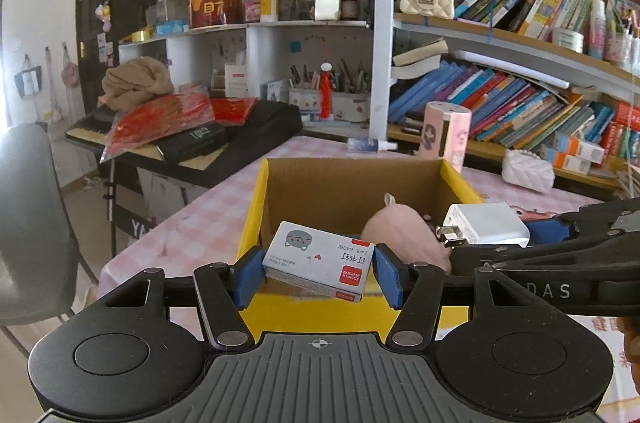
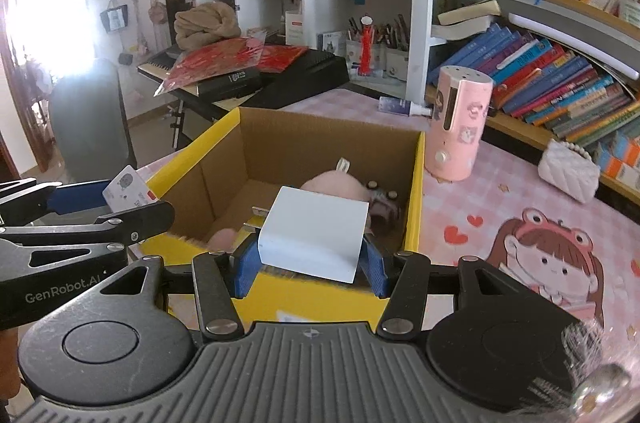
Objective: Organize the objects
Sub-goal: 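Lower the card box into the box and open the left tool while the right tool releases the charger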
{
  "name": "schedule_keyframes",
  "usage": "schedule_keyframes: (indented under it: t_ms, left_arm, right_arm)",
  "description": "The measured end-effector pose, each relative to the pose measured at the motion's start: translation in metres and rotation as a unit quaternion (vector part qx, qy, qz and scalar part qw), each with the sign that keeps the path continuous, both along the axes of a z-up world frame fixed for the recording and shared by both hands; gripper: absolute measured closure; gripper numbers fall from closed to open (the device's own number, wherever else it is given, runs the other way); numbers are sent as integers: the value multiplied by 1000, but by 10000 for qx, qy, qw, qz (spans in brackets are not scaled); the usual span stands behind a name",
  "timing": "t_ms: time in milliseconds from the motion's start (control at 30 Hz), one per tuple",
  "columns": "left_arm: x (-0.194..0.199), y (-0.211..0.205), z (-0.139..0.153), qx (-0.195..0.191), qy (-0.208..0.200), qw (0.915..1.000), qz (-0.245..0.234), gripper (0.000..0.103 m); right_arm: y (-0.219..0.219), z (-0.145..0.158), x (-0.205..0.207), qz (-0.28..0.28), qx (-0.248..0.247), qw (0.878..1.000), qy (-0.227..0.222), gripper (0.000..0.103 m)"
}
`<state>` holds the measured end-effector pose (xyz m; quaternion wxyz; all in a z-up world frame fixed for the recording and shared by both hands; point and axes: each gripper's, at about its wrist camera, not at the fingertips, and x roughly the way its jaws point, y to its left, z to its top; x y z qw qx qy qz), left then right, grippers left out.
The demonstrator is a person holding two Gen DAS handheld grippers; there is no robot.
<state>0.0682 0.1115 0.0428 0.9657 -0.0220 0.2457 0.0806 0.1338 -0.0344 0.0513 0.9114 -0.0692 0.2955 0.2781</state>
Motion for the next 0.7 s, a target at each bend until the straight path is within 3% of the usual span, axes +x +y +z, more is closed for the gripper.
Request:
schedule_keyframes:
  t_ms: [700]
  left_arm:
    - [57,-9,-27,472,928,9941,293,45]
  right_arm:
    - [17,-36,63,705,-542,9958,208,52]
